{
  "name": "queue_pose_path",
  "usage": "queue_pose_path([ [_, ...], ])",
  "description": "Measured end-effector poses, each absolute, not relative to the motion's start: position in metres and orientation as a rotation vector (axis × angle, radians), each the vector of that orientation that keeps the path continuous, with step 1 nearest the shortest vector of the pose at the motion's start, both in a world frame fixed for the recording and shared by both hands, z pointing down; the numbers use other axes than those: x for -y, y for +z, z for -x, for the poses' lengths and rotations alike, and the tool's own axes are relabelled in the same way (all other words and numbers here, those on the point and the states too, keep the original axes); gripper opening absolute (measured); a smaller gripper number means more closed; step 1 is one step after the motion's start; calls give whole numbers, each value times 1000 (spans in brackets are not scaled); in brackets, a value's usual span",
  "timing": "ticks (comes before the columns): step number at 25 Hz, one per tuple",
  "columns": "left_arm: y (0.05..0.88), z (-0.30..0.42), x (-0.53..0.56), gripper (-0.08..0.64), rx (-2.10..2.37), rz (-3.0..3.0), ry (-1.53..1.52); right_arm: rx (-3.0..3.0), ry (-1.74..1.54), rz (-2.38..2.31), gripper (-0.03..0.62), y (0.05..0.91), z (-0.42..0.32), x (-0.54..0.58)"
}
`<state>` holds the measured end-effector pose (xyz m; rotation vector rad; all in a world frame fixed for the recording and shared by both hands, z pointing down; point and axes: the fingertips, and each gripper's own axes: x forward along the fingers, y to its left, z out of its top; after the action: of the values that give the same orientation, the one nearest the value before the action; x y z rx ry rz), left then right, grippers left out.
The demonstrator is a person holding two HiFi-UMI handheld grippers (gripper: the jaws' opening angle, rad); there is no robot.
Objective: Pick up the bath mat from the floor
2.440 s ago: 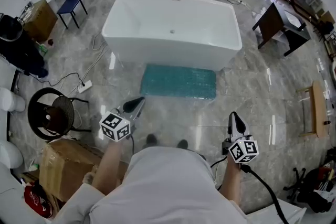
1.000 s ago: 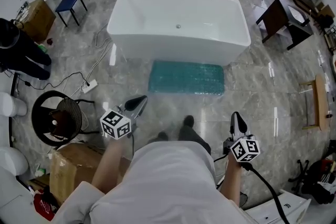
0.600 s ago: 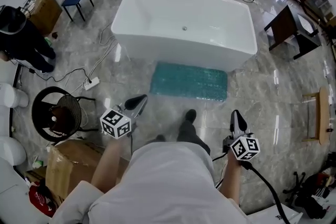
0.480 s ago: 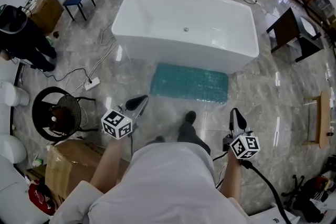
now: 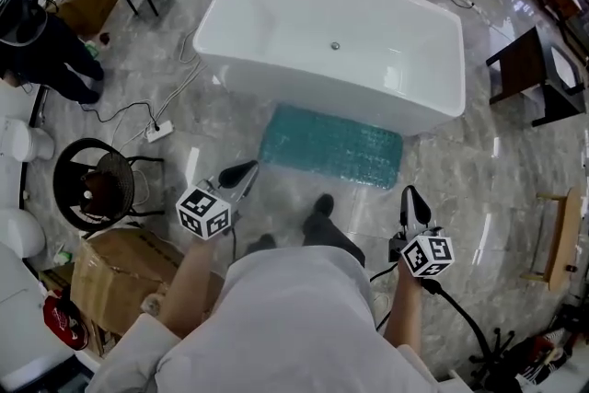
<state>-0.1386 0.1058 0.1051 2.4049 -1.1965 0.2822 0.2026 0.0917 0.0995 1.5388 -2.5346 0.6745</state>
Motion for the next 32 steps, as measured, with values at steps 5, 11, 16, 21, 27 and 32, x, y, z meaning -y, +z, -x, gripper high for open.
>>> queue_pose_path([
  [5, 114, 102, -48, 2, 1255, -2358, 321, 2548, 695, -1457, 5, 116, -243, -18],
  [11, 136, 64, -1, 2, 1276, -2314, 376, 2561, 719, -1347, 5, 144, -271, 43],
  [16, 152, 42, 30, 2, 1271, -2291, 399, 2551, 721, -1248, 5, 169, -278, 65],
  [21, 165, 41, 47, 2, 1251, -2297, 435, 2536, 762, -1215, 5, 194, -271, 72],
  [27, 182, 65, 67, 2, 1255, -2307, 447, 2466, 808, -1267, 5, 222, -256, 81],
  [32, 216, 83, 91, 2, 1178, -2304, 460, 2350, 835, -1407, 5, 249, -253, 93],
])
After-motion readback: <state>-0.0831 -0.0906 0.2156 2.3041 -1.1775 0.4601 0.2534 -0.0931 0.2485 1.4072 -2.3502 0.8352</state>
